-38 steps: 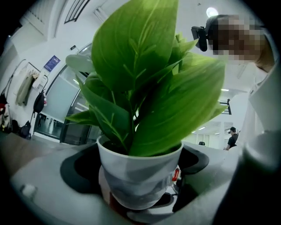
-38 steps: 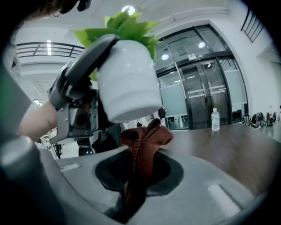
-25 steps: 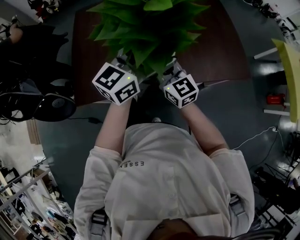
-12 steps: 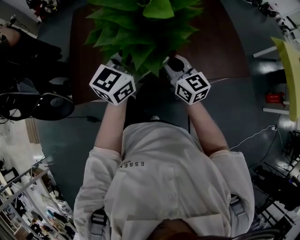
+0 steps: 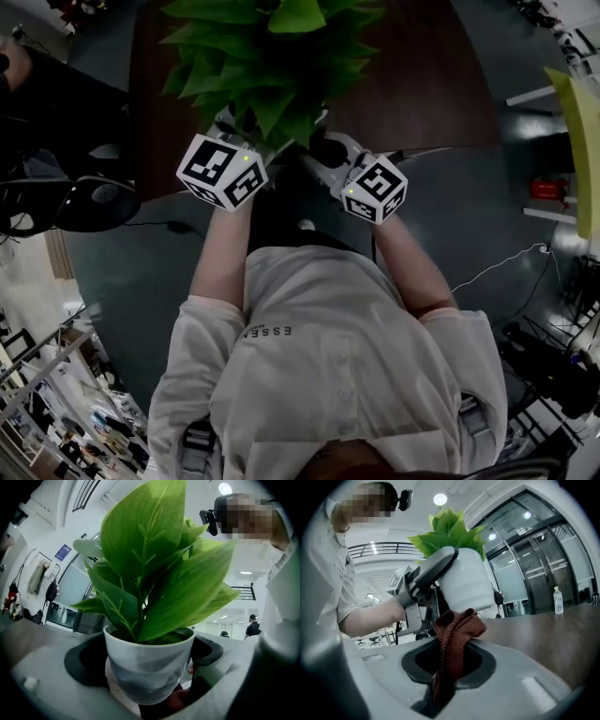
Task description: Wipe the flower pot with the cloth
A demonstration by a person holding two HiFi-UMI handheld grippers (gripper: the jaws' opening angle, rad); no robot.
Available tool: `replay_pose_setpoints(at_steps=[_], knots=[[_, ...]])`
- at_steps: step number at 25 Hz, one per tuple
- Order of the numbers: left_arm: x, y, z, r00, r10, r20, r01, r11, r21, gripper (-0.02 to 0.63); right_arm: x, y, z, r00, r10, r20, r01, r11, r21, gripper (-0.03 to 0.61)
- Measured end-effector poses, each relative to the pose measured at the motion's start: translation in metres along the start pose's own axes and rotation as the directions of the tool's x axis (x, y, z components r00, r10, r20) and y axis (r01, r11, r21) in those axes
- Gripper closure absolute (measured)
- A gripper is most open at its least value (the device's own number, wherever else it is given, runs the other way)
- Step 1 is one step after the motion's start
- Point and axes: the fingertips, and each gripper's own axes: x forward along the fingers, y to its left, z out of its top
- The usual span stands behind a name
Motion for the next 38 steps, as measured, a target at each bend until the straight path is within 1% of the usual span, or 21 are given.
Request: replay_pose_setpoints(at_steps=[1,2,4,6,8,12,15,19,21,23,27,30,33,34,38], knots=[[0.001,0.003,-0.004,1.0,0.01,0.0,-0.01,1.0,-0.008,0.063,-0.003,-0.002,-0.009,1.0,0.0,-0.027,0.0,1.0,0.0,0.529],[0.002,0.008,-0.008,1.0,0.019,0.002,-0.019,1.0,-0.013,0.061,-0.006,-0.009,-0.019,0.998,-0.022,-0.052,0.023,1.0,0.012,0.529],[0.002,0.023,-0.018,0.999,0.039,0.012,-0.039,0.999,-0.022,0.061,-0.011,-0.036,-0.036,0.99,-0.112,-0.088,0.118,0.991,0.066,0.529],[0.001,0.042,-0.033,0.998,0.054,0.014,-0.053,0.998,-0.026,0.061,-0.017,-0.068,-0.048,0.971,-0.216,-0.103,0.228,0.964,0.135,0.529],[0.003,0.052,-0.051,0.999,0.053,-0.003,-0.053,0.999,-0.01,0.061,-0.028,-0.095,-0.054,0.95,-0.293,-0.103,0.308,0.933,0.184,0.529],[0.014,0.069,-0.09,0.996,0.051,-0.072,-0.047,0.997,0.058,0.061,-0.044,-0.137,-0.047,0.922,-0.376,-0.089,0.386,0.901,0.198,0.529],[0.014,0.09,-0.121,0.993,0.041,-0.111,-0.03,0.994,0.1,0.061,-0.042,-0.162,-0.044,0.906,-0.417,-0.069,0.422,0.883,0.204,0.529],[0.019,0.098,-0.153,0.99,-0.025,-0.141,0.049,0.984,0.172,0.061,-0.048,-0.194,-0.037,0.884,-0.468,-0.026,0.463,0.864,0.197,0.529],[0.025,0.105,-0.166,0.984,-0.043,-0.171,0.078,0.976,0.204,0.061,-0.049,-0.209,-0.03,0.874,-0.487,0.001,0.478,0.858,0.187,0.529],[0.029,0.111,-0.179,0.976,-0.045,-0.212,0.093,0.97,0.224,0.061,-0.05,-0.219,-0.026,0.865,-0.501,0.022,0.489,0.852,0.188,0.529],[0.021,0.124,-0.2,0.961,-0.037,-0.273,0.097,0.973,0.21,0.061,-0.047,-0.228,-0.028,0.856,-0.516,0.029,0.502,0.843,0.193,0.529],[0.011,0.134,-0.209,0.959,-0.023,-0.281,0.077,0.98,0.183,0.061,-0.046,-0.234,-0.03,0.848,-0.53,0.03,0.515,0.835,0.196,0.53],[0.006,0.14,-0.213,0.958,-0.029,-0.284,0.07,0.988,0.134,0.058,-0.047,-0.242,-0.03,0.841,-0.541,0.034,0.524,0.828,0.2,0.529],[0.004,0.141,-0.217,0.956,-0.03,-0.293,0.071,0.989,0.13,0.057,-0.047,-0.243,-0.029,0.839,-0.542,0.035,0.525,0.827,0.202,0.529],[0.001,0.145,-0.217,0.946,-0.002,-0.324,0.064,0.982,0.18,0.058,-0.043,-0.244,-0.024,0.843,-0.537,0.034,0.52,0.829,0.205,0.53]])
